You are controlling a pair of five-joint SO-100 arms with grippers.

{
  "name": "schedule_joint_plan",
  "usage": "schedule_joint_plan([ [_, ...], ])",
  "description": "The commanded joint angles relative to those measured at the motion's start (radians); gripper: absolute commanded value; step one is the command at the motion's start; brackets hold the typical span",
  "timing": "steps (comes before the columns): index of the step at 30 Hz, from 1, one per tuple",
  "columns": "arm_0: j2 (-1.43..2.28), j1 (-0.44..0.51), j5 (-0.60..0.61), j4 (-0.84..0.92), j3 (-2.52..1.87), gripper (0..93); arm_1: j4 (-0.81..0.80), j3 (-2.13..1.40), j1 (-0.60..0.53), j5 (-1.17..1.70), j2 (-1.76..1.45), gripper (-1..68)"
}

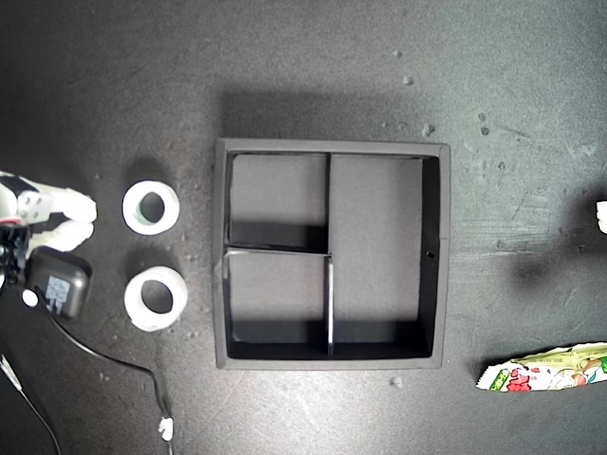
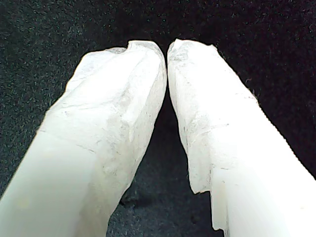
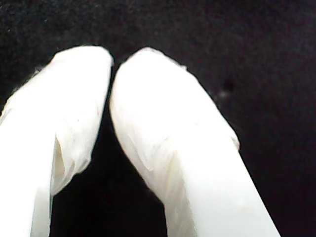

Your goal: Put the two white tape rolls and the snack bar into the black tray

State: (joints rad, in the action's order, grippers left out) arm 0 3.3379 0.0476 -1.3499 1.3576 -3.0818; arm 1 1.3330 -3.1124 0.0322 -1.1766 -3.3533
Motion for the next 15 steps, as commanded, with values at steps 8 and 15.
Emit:
schedule_joint_plan([
  [8, 0.049, 0.012, -0.028, 0.038, -0.057, 0.2, 0.008, -0.012, -0.011, 0.015, 0.003, 0.2],
  [15, 0.049, 0.009, -0.021, 0.038, -0.057, 0.2, 0.008, -0.012, -0.011, 0.015, 0.003, 0.2],
])
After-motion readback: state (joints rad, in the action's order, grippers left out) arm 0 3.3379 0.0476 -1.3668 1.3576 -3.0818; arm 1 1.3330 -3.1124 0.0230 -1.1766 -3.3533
